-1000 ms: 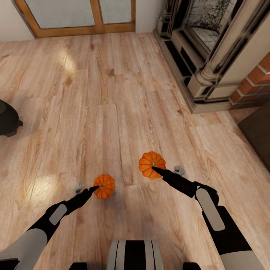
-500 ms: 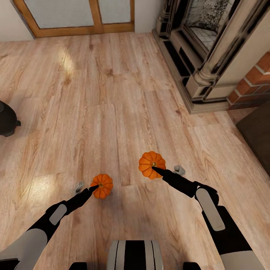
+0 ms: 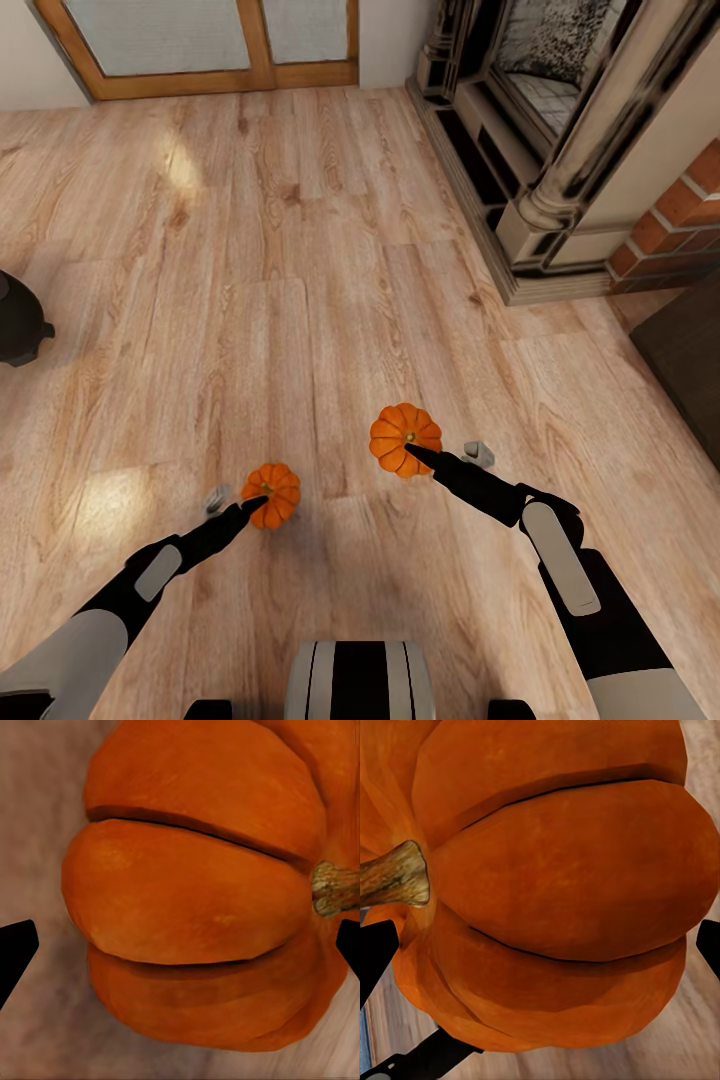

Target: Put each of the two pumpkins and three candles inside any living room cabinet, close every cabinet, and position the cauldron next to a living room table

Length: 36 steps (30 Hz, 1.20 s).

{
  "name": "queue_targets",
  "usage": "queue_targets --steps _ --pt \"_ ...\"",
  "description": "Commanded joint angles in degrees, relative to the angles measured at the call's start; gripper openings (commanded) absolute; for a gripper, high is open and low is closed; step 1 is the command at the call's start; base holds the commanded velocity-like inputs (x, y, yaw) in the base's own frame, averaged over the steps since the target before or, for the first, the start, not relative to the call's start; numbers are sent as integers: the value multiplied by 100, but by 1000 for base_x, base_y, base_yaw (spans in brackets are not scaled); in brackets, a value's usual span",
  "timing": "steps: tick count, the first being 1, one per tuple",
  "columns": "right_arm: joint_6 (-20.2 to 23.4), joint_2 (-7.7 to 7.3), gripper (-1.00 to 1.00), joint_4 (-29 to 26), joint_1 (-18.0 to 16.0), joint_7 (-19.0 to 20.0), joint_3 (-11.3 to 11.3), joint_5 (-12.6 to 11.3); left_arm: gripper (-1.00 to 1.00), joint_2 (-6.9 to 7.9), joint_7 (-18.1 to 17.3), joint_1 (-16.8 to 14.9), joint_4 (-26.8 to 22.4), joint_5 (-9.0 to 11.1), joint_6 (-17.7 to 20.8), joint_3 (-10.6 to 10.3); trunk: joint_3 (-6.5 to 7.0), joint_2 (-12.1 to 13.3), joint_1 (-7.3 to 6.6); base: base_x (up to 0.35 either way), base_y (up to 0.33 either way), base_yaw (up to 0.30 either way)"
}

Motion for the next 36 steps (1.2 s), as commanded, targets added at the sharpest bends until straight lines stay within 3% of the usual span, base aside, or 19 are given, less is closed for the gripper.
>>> queue_targets --steps 1,28,29,36 --pt "16 -3 -100 -3 -2 17 2 3 100 0 -10 -1 -1 45 51 -4 -3 -1 0 31 0 0" --pt "16 -3 -100 -2 -2 23 2 -8 100 0 -21 -1 -1 45 -41 -51 -3 -1 0 33 0 0" --pt "16 -3 -100 -4 -2 25 2 -9 -100 0 -21 -1 -1 45 -41 -50 -3 -1 0 0 0 0" --pt "16 -3 -100 -2 -2 27 2 -9 -100 0 -20 -1 -1 45 -42 -50 -3 -1 0 0 0 0"
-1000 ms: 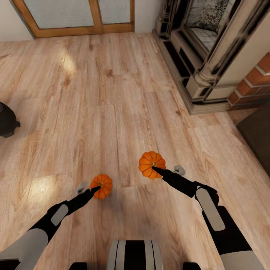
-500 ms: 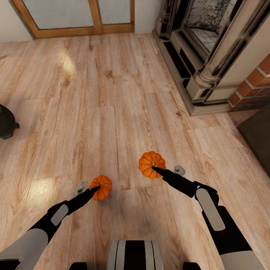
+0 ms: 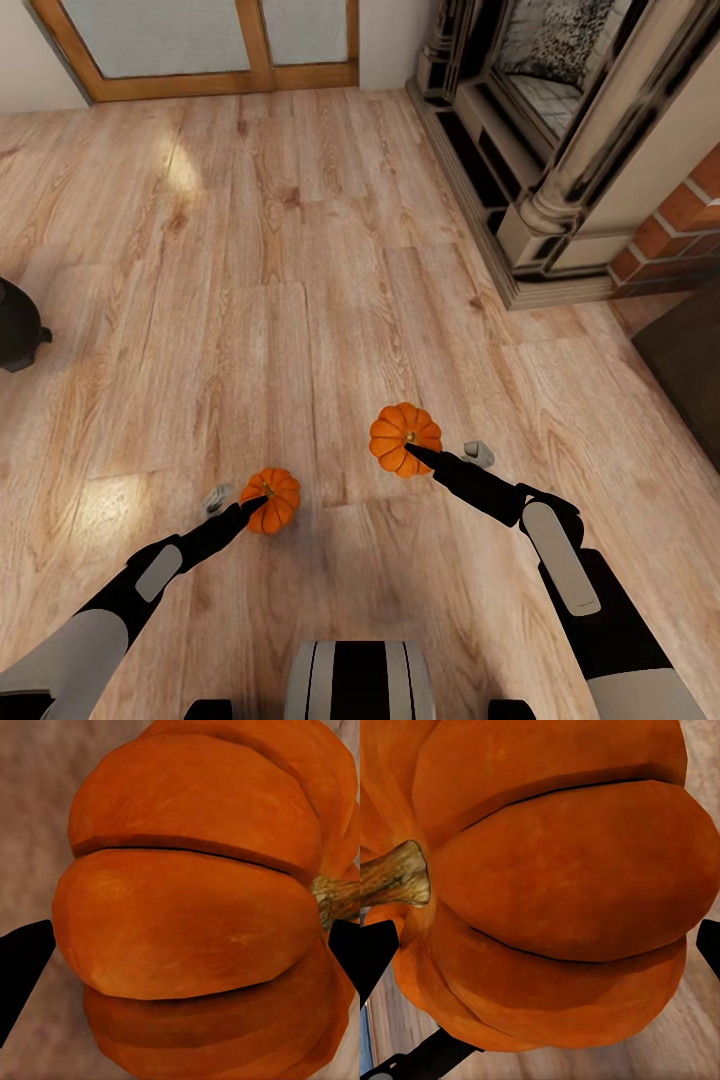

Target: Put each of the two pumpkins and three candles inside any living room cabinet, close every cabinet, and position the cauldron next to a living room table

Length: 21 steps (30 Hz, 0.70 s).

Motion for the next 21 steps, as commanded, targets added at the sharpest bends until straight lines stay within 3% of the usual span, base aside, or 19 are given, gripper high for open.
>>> queue_targets --steps 1,21 --pt "16 -3 -100 -2 -2 17 2 3 -100 1 -5 0 1 31 45 -2 -3 -1 -1 0 0 0" --pt "16 -4 -100 0 -2 17 2 -6 -100 10 -153 0 1 40 50 -12 -3 -1 -1 0 0 0"
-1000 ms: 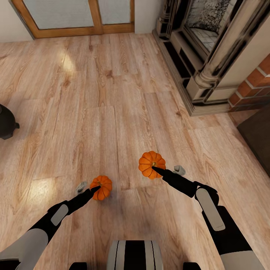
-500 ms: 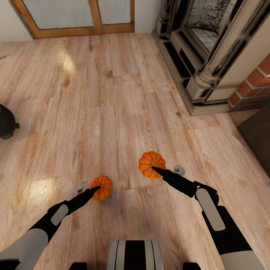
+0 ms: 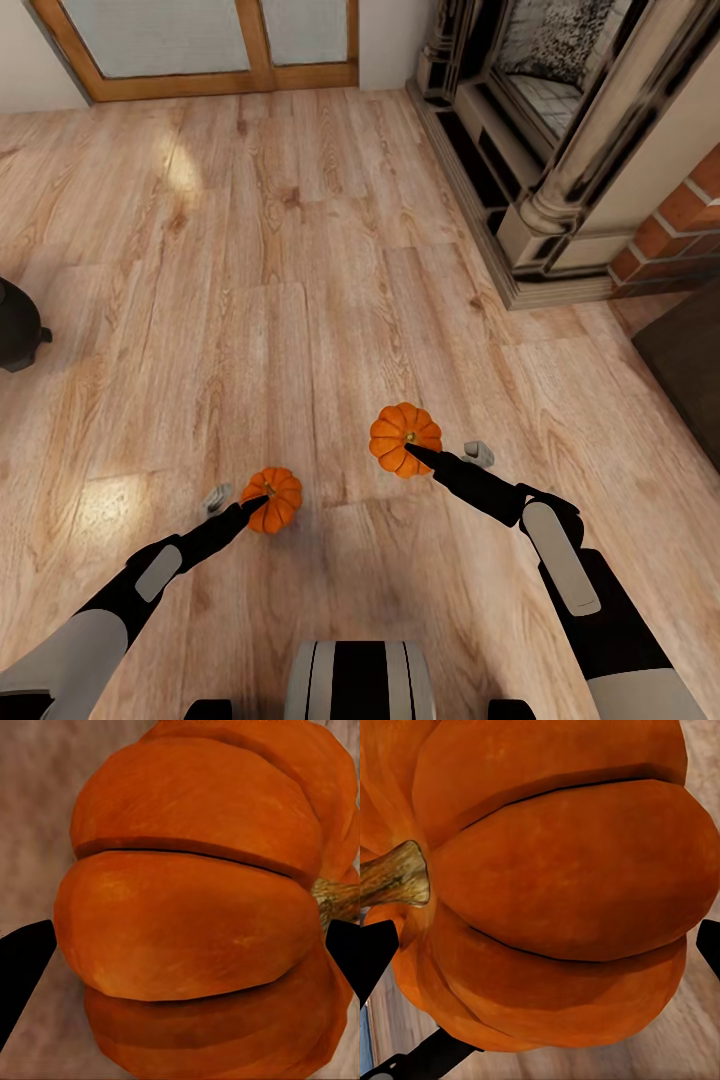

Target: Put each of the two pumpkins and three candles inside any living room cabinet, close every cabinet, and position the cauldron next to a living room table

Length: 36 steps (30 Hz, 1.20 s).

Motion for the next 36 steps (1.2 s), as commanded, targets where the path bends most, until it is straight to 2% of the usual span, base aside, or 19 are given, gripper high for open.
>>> queue_targets --steps 1,3,11,16,21,24,27,29,31,36 --pt "16 -2 -100 -1 -2 17 2 4 -100 4 -39 -1 -1 46 49 3 -3 -1 -1 0 0 0" --pt "16 -2 -100 -1 -2 17 2 4 -100 7 -72 -1 -1 46 54 3 -3 -1 -1 0 0 0" --pt "16 -2 -100 -1 -2 17 2 15 -100 16 -237 7 -6 51 60 0 174 10 -22 0 0 0" --pt "22 -12 -100 -1 -2 21 -4 1 -100 21 -394 7 -217 59 81 21 285 16 -34 0 0 0" --pt "21 -18 -100 6 -2 25 -10 -11 -100 66 -411 24 -817 86 161 44 396 23 -47 0 0 0" --pt "-4 -25 -100 22 2 31 -24 -13 -100 91 -411 52 -1274 110 350 61 462 27 -55 0 0 0" --pt "-14 -28 -100 36 5 34 -246 -14 -100 200 -414 78 -1661 124 552 71 529 31 -63 0 0 0" --pt "-6 -28 -100 39 13 34 -304 -14 -100 277 -417 91 -1806 129 615 73 573 34 -68 0 0 0" --pt "-10 -28 -100 44 25 23 -338 -14 -100 357 -415 174 -2075 132 746 78 617 36 -73 0 0 0" --pt "-49 -26 -100 58 31 42 -381 -16 -100 405 -396 438 -2710 146 1059 87 728 43 -86 0 0 0"
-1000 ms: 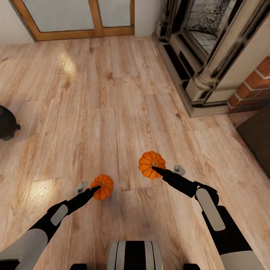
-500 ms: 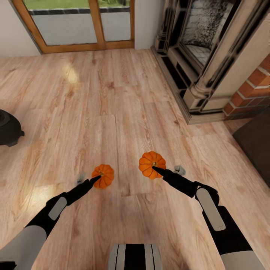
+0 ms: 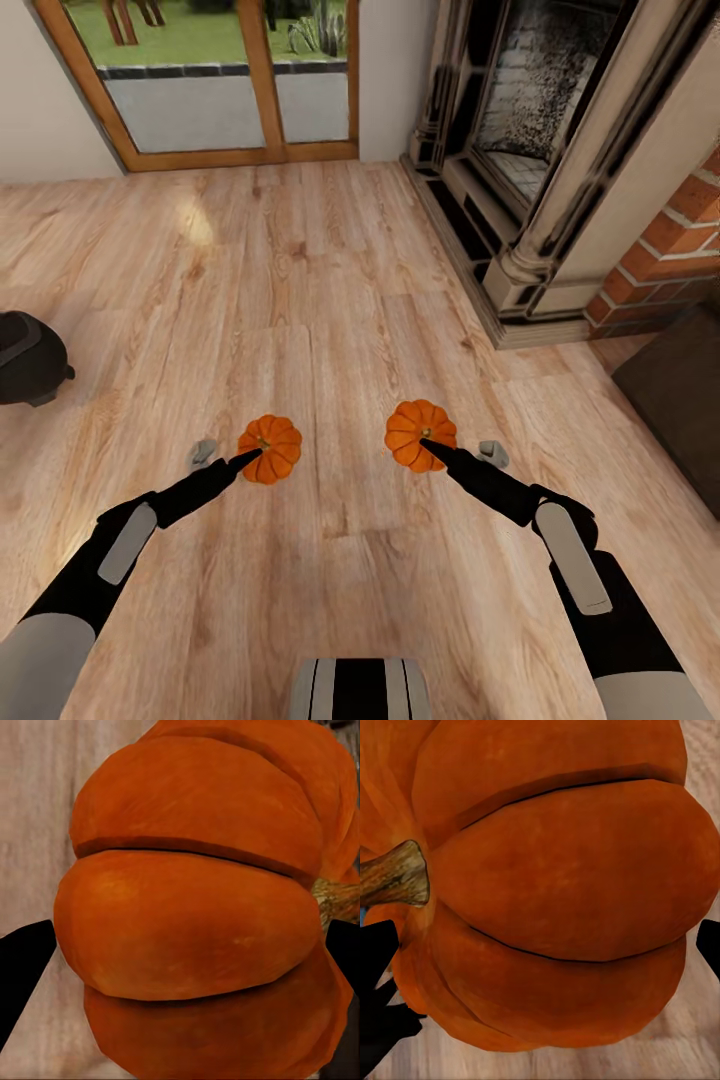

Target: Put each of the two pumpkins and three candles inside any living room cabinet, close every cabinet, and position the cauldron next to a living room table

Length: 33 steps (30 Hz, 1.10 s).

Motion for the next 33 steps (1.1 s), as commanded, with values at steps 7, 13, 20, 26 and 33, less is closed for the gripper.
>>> queue_targets --steps 7,13,20,26,33 --pt "3 4 -100 2 -1 12 -36 9 -100 32 34 175 -472 56 312 20 152 8 -19 0 0 0" --pt "2 7 -100 2 -1 3 -37 9 -100 29 40 183 -547 75 362 14 285 16 -34 0 0 0" --pt "2 11 -100 2 0 -2 -39 9 -100 27 40 184 -598 78 375 12 440 26 -52 0 0 0" --pt "2 13 -100 2 0 3 -37 6 -100 26 44 185 -604 76 378 12 573 34 -68 0 0 0" --pt "2 14 -100 2 0 3 -37 9 -100 33 40 184 -605 76 378 12 728 43 -86 0 0 0"
